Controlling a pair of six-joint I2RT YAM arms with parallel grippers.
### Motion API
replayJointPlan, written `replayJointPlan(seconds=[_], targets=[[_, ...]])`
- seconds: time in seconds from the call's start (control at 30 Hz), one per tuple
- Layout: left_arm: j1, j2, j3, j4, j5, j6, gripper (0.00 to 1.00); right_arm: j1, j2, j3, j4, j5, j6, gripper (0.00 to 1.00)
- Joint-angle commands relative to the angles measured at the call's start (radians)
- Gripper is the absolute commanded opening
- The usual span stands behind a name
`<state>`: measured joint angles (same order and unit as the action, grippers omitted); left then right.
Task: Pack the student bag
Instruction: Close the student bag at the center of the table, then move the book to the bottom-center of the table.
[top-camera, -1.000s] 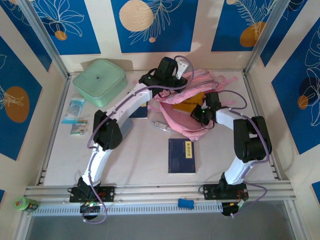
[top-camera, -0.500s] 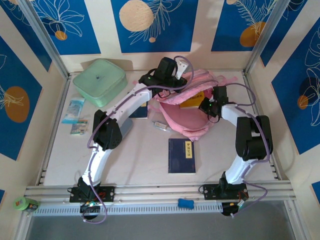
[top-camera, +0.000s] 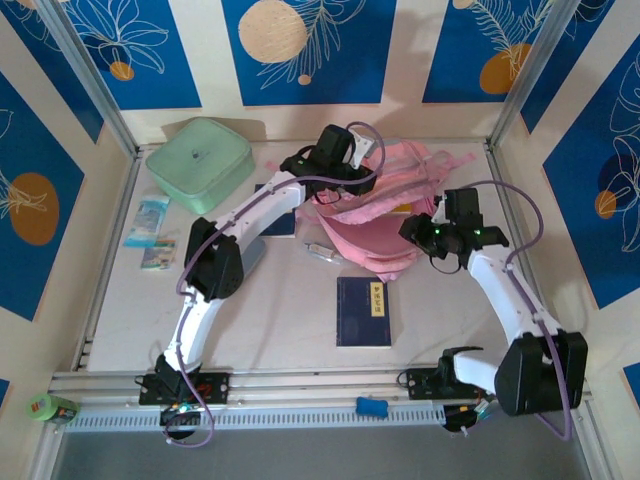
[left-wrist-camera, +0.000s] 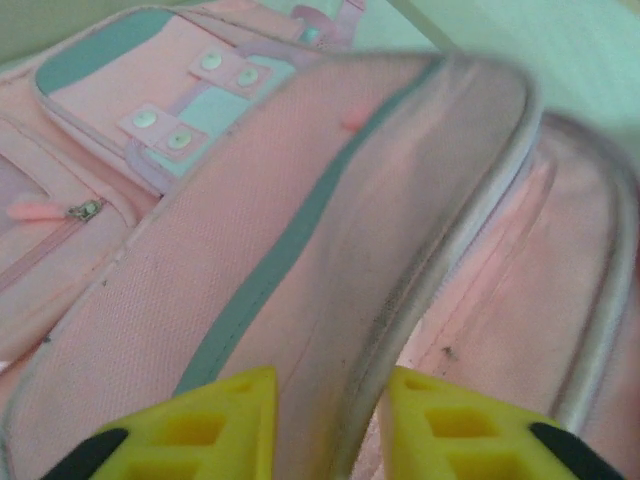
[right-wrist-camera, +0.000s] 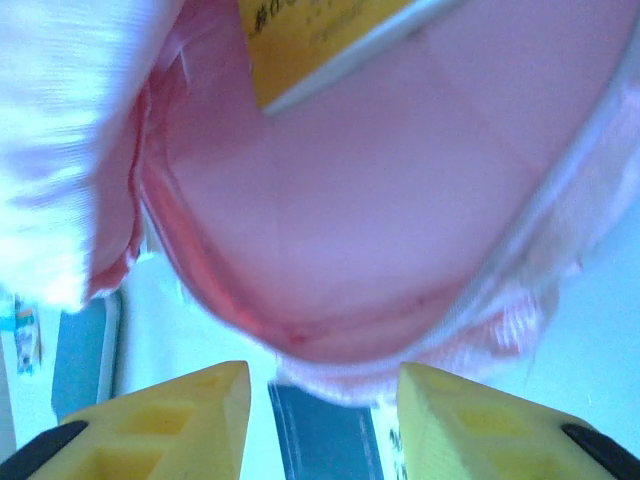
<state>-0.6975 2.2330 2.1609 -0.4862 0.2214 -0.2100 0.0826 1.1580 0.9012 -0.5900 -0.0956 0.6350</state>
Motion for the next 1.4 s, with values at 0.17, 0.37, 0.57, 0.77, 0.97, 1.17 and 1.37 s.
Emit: replayJointPlan(seconds=[0.17, 0.37, 0.57, 0.77, 0.97, 1.17, 1.37], targets=[[0.014, -0.425, -0.494, 0.212, 0.09, -0.315, 0.48, 0.052, -0.044, 0.016, -0.301, -0.151, -0.015, 0.52], [-0.024, -0.669, -0.948, 0.305, 0.079, -0.514, 0.51, 0.178, -0.026, -0.078, -0.284, -0.151, 0.029, 0.56], [-0.124, -0.767, -1.191, 0.305, 0.009, -0.646, 0.54, 0.324, 0.002, -0.164, -0.259, -0.051, 0.079, 0.58], [-0.211, -0.726, -1.333, 0.494, 0.011, -0.789, 0.55, 0.388, 0.055, -0.251, -0.199, 0.02, 0.129, 0.59], [-0.296, -0.646, -1.362, 0.564, -0.075, -0.854, 0.52, 0.458, 0.111, -0.276, -0.148, 0.081, 0.163, 0.59], [-0.31, -0.641, -1.455, 0.641, -0.122, -0.921, 0.47, 0.547, 0.143, -0.26, -0.001, -0.026, 0.224, 0.55], [-0.31, -0.688, -1.493, 0.509, -0.186, -0.929, 0.43, 0.566, 0.149, -0.228, -0.037, -0.017, 0.219, 0.55]])
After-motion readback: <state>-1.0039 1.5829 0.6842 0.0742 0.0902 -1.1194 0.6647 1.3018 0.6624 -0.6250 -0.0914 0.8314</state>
